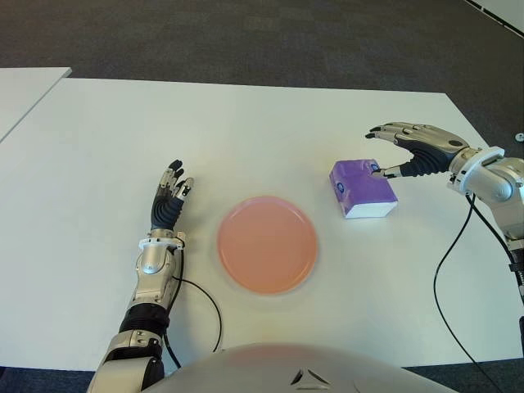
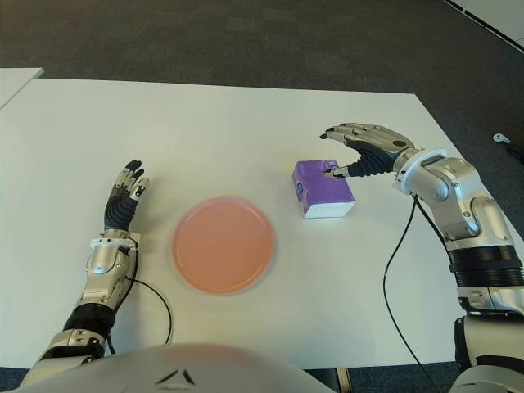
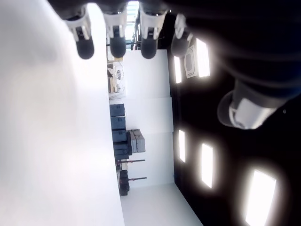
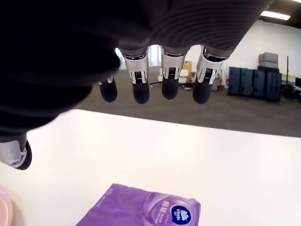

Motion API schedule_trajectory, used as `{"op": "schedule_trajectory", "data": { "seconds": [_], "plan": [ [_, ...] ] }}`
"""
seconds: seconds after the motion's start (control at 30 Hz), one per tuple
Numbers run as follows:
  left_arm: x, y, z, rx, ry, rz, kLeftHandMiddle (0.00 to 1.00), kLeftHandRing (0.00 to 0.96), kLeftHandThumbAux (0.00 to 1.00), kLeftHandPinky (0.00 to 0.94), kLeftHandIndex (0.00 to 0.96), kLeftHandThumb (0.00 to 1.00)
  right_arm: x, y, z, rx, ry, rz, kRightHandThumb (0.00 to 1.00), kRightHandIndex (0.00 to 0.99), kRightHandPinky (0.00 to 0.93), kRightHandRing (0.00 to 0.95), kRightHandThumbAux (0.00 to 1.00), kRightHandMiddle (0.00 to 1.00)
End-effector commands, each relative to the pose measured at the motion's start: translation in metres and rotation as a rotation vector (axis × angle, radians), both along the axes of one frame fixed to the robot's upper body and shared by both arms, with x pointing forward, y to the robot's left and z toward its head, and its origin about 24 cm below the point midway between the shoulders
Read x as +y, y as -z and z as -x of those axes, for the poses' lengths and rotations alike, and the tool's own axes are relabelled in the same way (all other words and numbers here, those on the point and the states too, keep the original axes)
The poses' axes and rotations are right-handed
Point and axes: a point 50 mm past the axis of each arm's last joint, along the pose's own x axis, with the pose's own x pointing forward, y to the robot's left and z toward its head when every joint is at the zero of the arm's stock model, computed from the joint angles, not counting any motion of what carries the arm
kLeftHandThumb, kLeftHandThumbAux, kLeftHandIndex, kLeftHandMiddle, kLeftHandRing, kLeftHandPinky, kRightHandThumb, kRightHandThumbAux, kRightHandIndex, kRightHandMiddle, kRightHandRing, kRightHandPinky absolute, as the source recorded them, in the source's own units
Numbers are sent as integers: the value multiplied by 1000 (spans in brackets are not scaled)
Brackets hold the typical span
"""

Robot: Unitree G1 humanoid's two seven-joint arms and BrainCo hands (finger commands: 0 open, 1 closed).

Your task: Put the tissue paper into the plate.

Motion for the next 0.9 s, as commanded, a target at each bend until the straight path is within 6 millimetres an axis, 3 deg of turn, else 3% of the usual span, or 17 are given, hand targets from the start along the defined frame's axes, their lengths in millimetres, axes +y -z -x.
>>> {"op": "schedule_trajectory", "data": {
  "seconds": [0.03,0.13,0.9],
  "plan": [
    [0,19,12,100,-16,20,0,0,479,0,0,0,5,19,-2,43,-33,26,504,0,0,0,360,0],
    [0,19,12,100,-16,24,0,0,482,0,0,0,7,32,-1,57,-58,43,502,0,0,0,354,0],
    [0,19,14,100,-14,7,0,0,471,0,0,0,11,46,8,162,-150,137,403,0,0,0,395,0]
  ]
}}
